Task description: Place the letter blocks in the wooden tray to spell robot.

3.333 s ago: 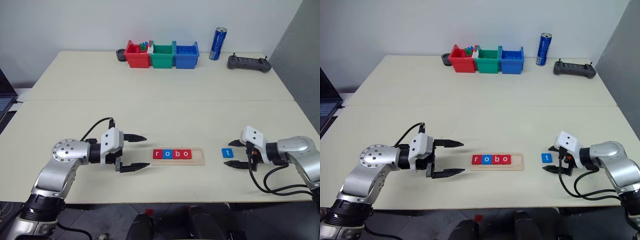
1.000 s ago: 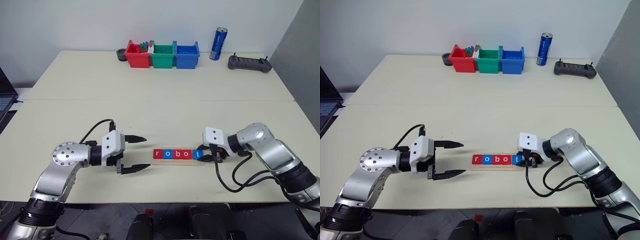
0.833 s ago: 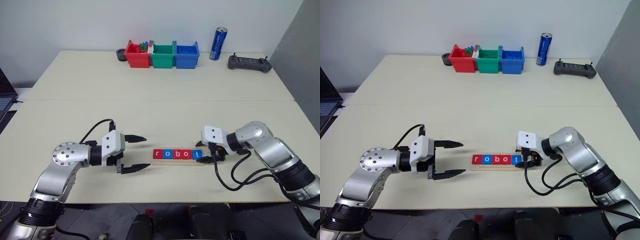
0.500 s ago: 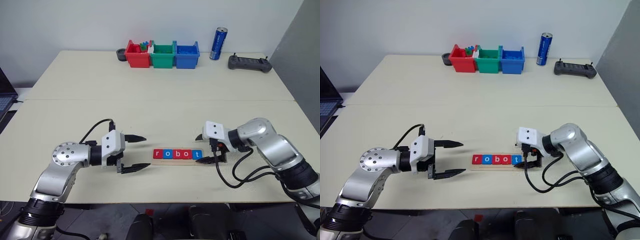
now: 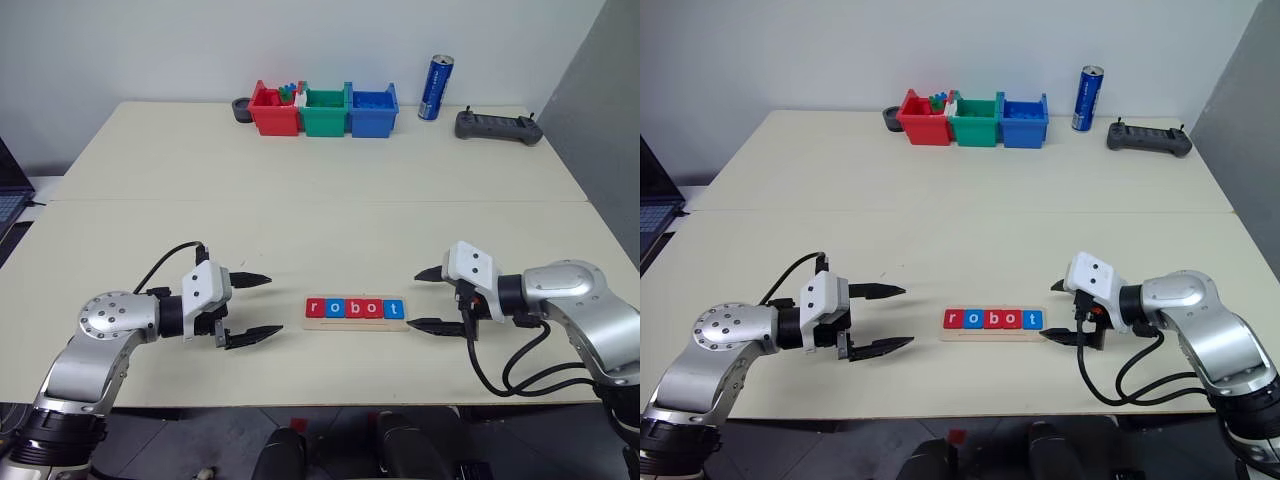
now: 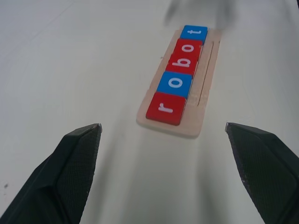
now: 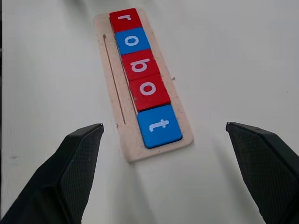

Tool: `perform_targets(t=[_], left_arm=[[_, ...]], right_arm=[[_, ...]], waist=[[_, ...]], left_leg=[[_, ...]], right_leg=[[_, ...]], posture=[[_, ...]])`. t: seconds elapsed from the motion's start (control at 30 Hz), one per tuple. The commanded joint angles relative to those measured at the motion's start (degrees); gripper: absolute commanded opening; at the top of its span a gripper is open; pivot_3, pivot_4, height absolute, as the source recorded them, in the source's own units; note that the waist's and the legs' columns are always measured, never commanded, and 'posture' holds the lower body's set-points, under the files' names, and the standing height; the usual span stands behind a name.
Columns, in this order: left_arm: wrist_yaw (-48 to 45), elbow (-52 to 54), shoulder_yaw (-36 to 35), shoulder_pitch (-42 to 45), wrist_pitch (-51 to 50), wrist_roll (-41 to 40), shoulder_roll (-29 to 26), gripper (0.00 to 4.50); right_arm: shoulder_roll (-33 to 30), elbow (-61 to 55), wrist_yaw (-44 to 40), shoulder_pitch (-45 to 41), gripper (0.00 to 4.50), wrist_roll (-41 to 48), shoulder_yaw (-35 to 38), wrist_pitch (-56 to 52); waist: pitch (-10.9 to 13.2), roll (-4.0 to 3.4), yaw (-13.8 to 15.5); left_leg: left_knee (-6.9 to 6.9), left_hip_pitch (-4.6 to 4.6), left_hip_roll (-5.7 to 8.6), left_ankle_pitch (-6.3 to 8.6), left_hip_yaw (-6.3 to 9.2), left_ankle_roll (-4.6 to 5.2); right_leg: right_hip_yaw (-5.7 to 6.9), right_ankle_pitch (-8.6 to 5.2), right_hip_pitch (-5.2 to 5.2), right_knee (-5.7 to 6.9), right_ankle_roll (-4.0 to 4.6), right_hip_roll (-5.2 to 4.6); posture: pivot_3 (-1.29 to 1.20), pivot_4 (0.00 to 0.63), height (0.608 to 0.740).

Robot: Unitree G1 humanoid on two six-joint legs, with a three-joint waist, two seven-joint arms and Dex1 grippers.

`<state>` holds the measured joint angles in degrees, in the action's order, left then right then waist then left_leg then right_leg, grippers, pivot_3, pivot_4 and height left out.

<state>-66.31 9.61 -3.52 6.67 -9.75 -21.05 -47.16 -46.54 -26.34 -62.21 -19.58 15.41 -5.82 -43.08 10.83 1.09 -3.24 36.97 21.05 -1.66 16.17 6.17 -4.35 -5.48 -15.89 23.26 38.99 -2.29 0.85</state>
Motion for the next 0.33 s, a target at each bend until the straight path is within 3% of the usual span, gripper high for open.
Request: perform_targets(t=[0.03,0.33], left_arm=[[0.8,3.2,-1.4,-0.1,0.0,-0.1,-1.0,4.50],[0.4,3.6,-1.5,2.2,-1.1,-3.1,0.2,4.50]], right_arm=[[-1.0,-3.6,0.5,1.1,4.47,3.2,3.2,0.4],[-2.4,-4.2,0.2,3.2,4.47,6.3,4.3,3.0]], waist=[[0.0,0.00,0.0],[0.0,0.00,0.0]], left_leg=[[0.00,0.00,0.00,0.00,0.00,0.00],[0.00,-0.01,0.00,0.00,-0.02,0.00]], right_leg=[[0.00,-0.01,0.00,0.00,-0.02,0.00],[-0.02,-0.02,0.00,0.00,-0.03,0.01]], posture=[[0.00,0.150,0.740],[0.00,0.150,0.740]])
